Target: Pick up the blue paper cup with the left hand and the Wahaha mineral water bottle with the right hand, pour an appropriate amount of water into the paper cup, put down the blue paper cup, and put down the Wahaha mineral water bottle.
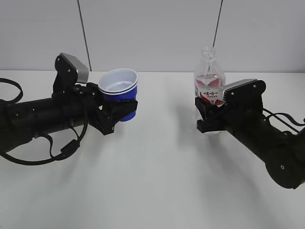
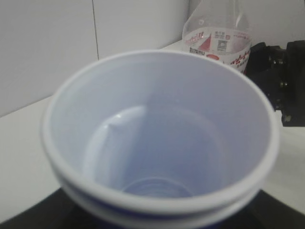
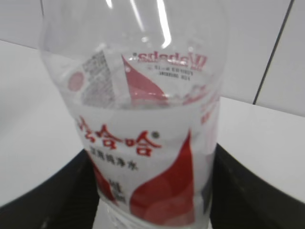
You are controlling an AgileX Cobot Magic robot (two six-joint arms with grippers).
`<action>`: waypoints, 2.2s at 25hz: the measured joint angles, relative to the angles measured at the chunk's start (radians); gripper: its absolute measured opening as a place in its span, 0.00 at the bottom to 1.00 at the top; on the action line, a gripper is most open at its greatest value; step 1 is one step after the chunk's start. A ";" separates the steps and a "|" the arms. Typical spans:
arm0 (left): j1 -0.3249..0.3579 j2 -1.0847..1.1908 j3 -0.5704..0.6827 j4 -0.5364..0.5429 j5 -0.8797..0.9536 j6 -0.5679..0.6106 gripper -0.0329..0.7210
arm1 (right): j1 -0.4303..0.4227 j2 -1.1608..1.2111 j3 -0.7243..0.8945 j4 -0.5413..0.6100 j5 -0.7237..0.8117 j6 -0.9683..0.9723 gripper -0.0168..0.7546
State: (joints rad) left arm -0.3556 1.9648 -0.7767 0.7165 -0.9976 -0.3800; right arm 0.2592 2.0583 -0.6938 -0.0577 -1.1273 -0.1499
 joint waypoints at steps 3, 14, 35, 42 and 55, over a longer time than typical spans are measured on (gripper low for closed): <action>-0.008 0.036 -0.006 -0.004 -0.010 -0.002 0.62 | 0.000 -0.019 0.002 0.021 0.023 -0.003 0.61; -0.020 0.105 -0.100 0.031 0.004 -0.002 0.62 | 0.000 -0.114 0.002 0.029 0.038 -0.042 0.61; -0.130 0.180 -0.195 0.049 0.071 -0.048 0.62 | 0.000 -0.231 -0.008 0.031 0.048 -0.475 0.61; -0.159 0.180 -0.256 0.049 0.076 -0.079 0.62 | 0.000 -0.231 -0.008 0.031 0.048 -0.589 0.61; -0.184 0.180 -0.259 0.071 0.102 -0.087 0.62 | 0.000 -0.231 -0.008 0.031 0.048 -0.776 0.61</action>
State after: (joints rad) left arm -0.5394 2.1448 -1.0359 0.7873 -0.8953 -0.4670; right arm 0.2592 1.8274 -0.7016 -0.0264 -1.0796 -0.9262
